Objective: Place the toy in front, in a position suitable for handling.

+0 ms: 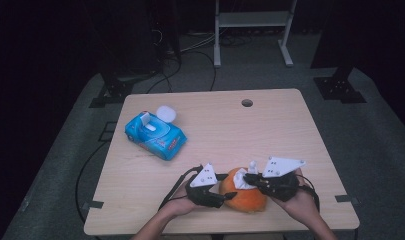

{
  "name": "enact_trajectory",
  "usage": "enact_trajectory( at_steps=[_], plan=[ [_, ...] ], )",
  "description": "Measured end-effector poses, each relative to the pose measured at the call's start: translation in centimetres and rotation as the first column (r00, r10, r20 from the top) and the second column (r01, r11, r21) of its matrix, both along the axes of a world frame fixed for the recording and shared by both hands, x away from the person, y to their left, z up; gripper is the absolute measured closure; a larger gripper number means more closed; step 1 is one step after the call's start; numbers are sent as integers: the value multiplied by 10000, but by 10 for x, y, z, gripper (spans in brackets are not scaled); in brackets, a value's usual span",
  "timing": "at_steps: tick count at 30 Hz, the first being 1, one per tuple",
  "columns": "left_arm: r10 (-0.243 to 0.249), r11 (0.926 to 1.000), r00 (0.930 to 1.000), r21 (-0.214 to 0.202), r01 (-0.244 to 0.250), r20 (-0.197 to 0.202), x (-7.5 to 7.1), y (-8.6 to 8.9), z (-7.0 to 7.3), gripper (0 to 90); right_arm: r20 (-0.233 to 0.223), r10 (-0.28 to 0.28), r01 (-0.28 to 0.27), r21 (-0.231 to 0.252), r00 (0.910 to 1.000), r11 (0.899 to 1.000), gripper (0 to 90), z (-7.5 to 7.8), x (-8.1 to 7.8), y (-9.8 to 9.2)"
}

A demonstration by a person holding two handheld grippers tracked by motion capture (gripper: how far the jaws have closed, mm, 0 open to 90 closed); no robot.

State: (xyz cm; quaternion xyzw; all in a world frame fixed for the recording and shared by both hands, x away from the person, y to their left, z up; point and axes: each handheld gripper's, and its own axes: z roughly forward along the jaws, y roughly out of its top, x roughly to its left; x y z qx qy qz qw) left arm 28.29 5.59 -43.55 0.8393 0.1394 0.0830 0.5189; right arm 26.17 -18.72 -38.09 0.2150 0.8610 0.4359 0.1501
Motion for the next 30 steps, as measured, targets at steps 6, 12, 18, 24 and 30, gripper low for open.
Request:
enact_trajectory(
  at_steps=[6,12,18,24,30],
  plan=[
    [34,9999,10000,-95,-35,-91,0,2,-1,390,-132,660,-662,-187,9977,9976,867,-3,-6,20],
    [77,9989,9976,-457,-108,-691,6,4,-2,212,-190,7,-8,-25,9998,10000,868,-3,5,-2],
    [224,9997,9969,-111,-233,-758,4,-1,-9,303,-241,-123,122,-23,9996,9999,867,-4,7,-7],
    [152,9998,9995,-106,-155,-266,-3,-7,-1,364,26,329,-329,217,9995,9992,868,3,-4,7],
    [178,9998,9995,-3,-178,-271,-1,-5,-3,369,190,191,-189,-125,9996,9997,870,2,-2,9]
  ],
)
